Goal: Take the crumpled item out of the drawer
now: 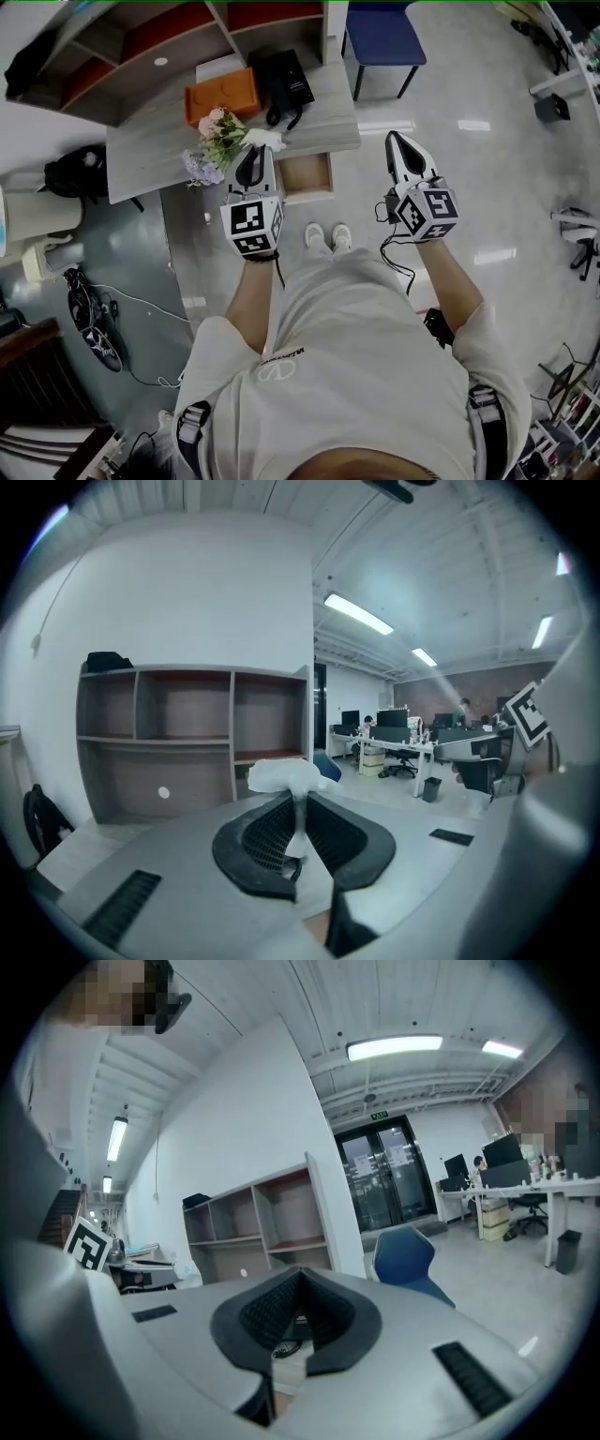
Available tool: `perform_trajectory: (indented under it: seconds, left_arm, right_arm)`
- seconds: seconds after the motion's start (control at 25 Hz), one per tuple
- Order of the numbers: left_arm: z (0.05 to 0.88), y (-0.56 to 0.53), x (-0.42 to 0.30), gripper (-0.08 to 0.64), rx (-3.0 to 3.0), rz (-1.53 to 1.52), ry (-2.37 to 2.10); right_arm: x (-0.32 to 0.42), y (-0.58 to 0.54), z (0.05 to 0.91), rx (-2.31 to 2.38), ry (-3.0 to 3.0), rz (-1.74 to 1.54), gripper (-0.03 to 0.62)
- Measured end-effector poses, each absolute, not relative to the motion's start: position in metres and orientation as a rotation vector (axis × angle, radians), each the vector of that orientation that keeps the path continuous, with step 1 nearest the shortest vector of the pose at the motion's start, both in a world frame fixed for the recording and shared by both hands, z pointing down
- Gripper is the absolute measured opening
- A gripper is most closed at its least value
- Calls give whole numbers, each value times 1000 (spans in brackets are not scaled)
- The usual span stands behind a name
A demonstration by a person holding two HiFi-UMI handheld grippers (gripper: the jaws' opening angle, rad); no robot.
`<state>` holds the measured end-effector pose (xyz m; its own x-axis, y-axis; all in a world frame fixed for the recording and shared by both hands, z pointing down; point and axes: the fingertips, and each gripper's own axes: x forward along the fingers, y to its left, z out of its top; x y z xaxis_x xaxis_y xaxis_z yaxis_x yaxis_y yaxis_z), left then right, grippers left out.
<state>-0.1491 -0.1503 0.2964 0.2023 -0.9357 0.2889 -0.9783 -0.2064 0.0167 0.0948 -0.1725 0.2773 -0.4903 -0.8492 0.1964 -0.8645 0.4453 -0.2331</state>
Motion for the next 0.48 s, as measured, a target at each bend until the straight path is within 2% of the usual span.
perform_trajectory:
  seconds: [0.48]
  left_arm:
    - [189, -132, -152, 35, 2433, 61, -1963]
  right_arm:
    - [116, -159, 180, 1575, -2783, 357, 2]
